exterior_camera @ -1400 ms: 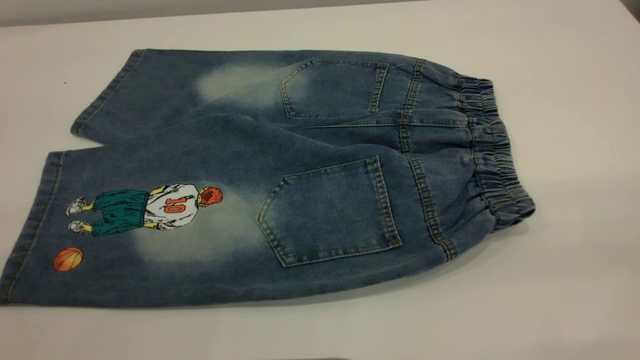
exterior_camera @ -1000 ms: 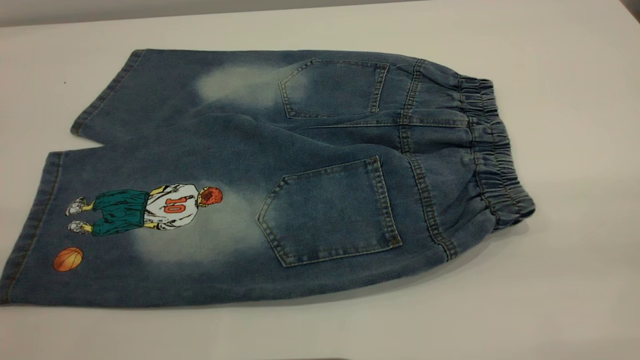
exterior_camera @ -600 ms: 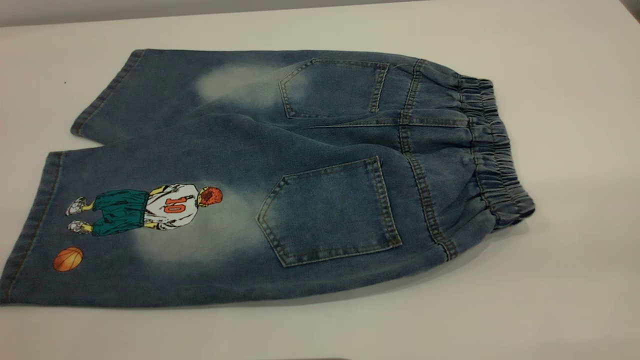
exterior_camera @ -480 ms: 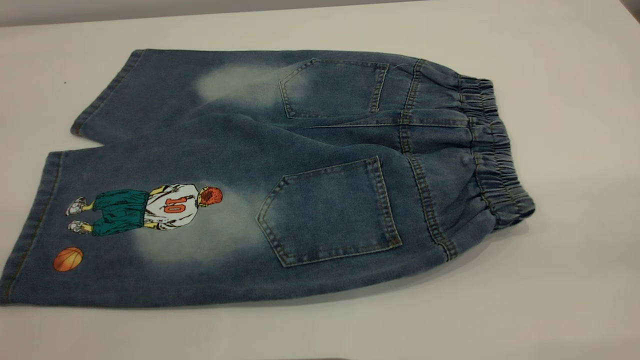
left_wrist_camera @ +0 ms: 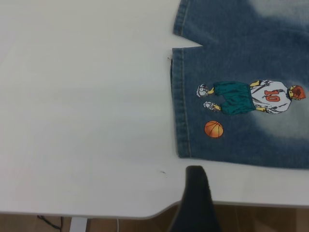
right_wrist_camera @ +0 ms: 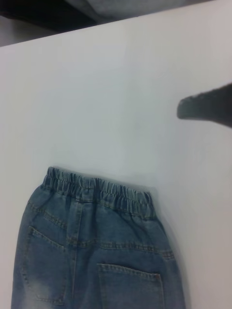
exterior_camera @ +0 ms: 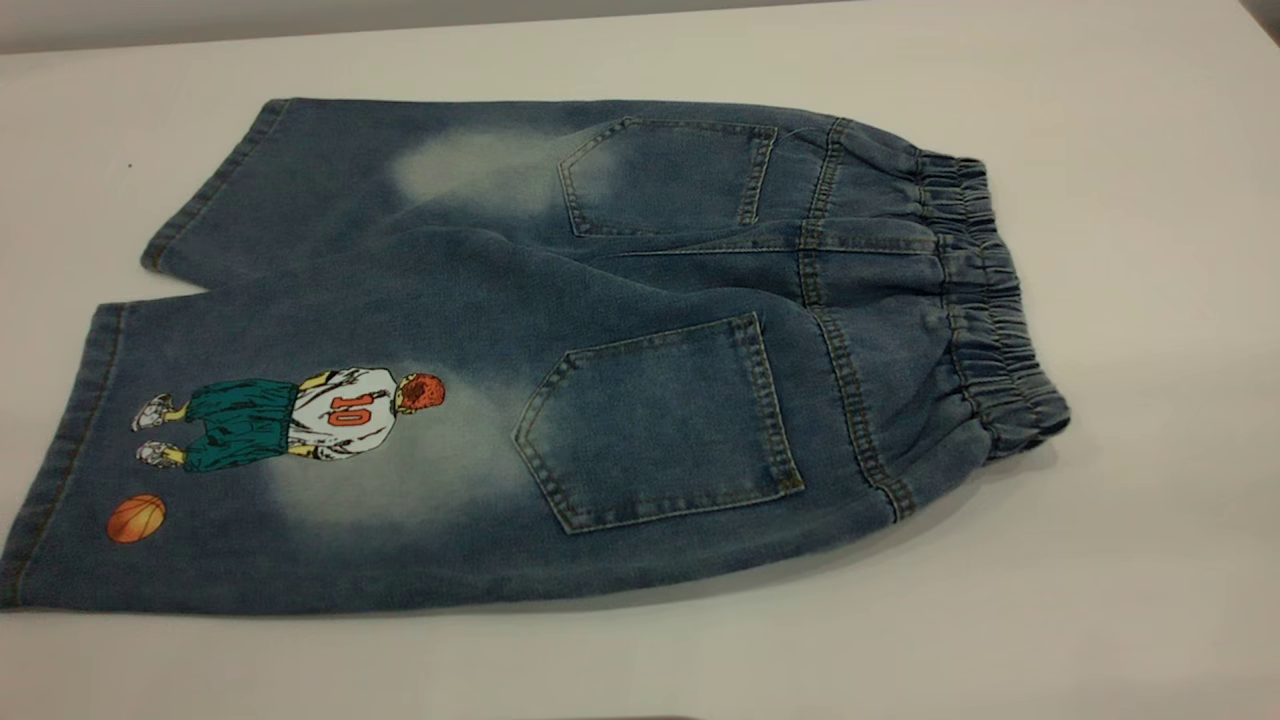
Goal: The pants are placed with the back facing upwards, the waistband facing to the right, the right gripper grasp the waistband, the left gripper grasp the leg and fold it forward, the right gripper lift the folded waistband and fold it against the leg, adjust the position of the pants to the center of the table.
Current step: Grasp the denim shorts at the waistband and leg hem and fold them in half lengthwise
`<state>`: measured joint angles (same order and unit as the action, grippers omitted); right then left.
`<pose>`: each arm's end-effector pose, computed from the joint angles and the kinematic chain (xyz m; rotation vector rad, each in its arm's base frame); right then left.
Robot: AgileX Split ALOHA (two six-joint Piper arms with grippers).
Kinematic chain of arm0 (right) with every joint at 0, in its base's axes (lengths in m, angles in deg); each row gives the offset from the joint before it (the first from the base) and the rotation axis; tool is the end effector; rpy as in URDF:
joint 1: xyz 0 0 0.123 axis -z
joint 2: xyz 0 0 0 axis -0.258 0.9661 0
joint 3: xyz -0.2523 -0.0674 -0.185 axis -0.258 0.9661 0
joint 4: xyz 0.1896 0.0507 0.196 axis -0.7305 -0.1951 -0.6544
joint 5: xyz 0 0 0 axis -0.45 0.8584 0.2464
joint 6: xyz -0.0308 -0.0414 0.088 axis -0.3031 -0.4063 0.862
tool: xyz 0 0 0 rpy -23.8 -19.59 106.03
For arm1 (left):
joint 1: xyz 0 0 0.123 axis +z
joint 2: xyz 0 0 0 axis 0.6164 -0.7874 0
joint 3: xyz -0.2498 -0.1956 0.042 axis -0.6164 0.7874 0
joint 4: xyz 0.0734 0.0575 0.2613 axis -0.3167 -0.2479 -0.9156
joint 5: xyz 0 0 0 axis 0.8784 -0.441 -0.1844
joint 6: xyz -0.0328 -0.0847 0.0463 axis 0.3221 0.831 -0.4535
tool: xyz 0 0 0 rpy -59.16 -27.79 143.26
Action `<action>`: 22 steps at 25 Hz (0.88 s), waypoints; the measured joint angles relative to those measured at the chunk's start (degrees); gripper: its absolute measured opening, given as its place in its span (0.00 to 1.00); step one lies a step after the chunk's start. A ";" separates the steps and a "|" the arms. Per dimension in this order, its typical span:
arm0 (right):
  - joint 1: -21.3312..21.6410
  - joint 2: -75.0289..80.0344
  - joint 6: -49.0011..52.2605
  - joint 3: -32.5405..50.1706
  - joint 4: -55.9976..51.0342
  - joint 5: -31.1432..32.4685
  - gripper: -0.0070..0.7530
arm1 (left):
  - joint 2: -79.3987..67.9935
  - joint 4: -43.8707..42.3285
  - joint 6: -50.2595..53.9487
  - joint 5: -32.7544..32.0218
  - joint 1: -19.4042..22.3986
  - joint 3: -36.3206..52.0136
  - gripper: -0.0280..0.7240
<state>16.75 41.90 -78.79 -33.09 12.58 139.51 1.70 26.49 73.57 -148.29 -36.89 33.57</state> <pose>-0.0082 0.0107 0.2686 0.0043 2.1380 0.1070 -0.0130 0.0010 0.2772 -0.0806 2.0932 -0.0042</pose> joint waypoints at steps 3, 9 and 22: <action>0.00 0.00 0.00 0.00 0.00 0.00 0.55 | 0.00 0.00 0.00 0.00 0.00 0.00 0.72; 0.00 0.00 0.00 0.00 0.00 0.00 0.55 | 0.00 0.00 0.00 0.00 0.00 0.00 0.72; 0.00 18.69 -2.37 -1.17 -9.53 -10.38 0.55 | -21.69 0.80 -3.18 12.01 0.00 -7.86 0.72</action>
<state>16.75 60.59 -81.17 -34.26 3.04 129.13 -19.99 27.29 70.40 -136.28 -36.89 25.71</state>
